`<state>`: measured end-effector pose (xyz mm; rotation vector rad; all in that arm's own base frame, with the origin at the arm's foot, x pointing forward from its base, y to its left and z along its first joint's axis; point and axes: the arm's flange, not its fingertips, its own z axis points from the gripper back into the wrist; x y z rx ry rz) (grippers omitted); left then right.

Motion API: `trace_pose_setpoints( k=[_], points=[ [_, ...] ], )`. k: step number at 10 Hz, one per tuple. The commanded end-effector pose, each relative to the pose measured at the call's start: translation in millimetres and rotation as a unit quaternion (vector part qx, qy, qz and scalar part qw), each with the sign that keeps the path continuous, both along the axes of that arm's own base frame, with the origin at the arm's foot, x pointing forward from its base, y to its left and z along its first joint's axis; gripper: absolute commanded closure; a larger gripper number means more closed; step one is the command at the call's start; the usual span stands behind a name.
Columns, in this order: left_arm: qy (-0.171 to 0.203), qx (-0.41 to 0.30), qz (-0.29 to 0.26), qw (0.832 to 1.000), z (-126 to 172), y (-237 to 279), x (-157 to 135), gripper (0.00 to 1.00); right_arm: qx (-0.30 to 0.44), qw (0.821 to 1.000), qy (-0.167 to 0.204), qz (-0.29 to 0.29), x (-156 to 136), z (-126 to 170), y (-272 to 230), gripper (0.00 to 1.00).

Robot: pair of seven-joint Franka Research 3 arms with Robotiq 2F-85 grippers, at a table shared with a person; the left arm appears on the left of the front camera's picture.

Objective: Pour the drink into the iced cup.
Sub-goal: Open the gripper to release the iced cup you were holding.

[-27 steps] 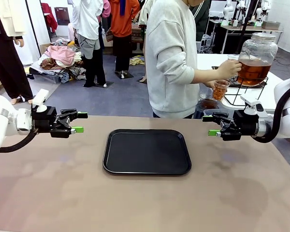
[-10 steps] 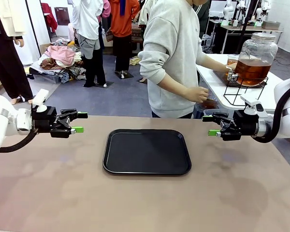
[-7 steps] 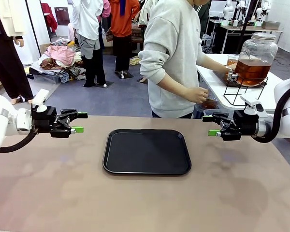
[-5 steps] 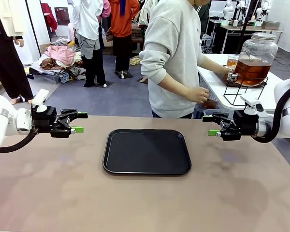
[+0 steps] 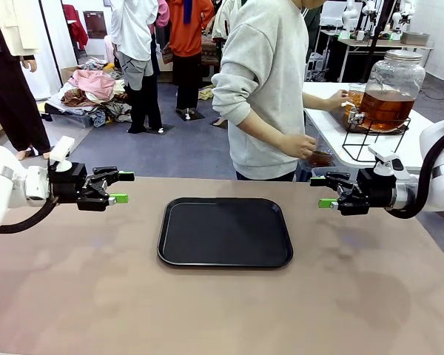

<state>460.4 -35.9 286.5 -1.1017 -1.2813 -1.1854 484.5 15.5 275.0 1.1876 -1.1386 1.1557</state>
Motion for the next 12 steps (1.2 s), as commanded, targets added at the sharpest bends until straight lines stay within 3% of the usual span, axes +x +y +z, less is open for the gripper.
trace_pose_setpoints(
  k=[1, 12],
  points=[
    [-0.004, -0.002, 0.002, 1.000, 1.0, -1.2, 1.4, 0.00, -0.002, 1.000, -0.003, 0.000, 0.8, 2.5, 0.7, 0.00],
    [-0.004, -0.002, 0.002, 1.000, 1.0, -1.2, 1.4, 0.00, -0.002, 1.000, -0.003, 0.000, 0.8, 2.5, 0.7, 0.00]
  ],
)
